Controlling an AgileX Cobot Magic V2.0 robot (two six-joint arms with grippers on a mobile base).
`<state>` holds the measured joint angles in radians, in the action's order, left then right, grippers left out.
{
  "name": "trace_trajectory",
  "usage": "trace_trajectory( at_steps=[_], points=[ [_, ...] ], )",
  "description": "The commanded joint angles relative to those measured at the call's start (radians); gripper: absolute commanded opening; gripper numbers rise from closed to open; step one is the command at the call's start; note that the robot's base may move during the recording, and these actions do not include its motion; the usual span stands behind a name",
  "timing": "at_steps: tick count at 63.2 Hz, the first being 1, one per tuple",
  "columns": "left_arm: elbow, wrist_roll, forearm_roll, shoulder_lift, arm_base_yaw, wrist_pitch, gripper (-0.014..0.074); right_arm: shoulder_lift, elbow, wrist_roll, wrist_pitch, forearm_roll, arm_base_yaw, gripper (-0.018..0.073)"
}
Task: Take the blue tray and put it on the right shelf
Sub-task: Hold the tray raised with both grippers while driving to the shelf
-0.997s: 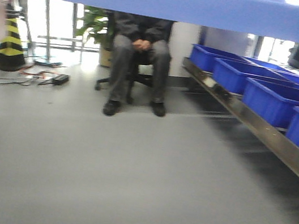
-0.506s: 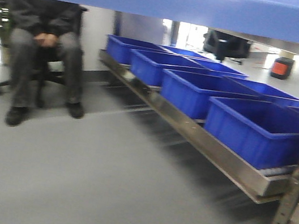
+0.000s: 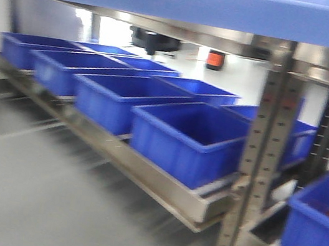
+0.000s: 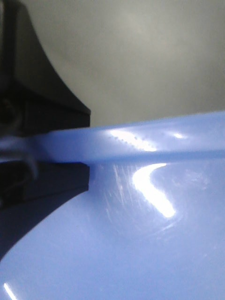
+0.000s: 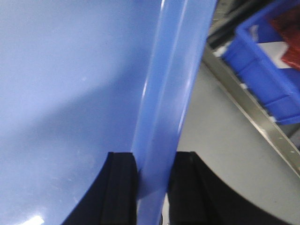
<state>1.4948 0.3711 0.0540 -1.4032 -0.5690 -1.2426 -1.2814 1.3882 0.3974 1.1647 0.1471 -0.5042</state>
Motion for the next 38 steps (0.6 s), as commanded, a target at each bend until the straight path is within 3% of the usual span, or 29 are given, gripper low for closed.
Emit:
trace_trajectory(
  at_steps=[1, 38],
  points=[
    [0.022, -0.03, -0.018, 0.028, -0.015, -0.094, -0.0048, 0.03, 0.032, -0.027, -0.102, -0.012, -0.005, 0.0055],
    [0.022, -0.03, -0.018, 0.028, -0.015, -0.094, -0.0048, 0.03, 0.032, -0.027, -0.102, -0.012, -0.005, 0.0055]
  ],
)
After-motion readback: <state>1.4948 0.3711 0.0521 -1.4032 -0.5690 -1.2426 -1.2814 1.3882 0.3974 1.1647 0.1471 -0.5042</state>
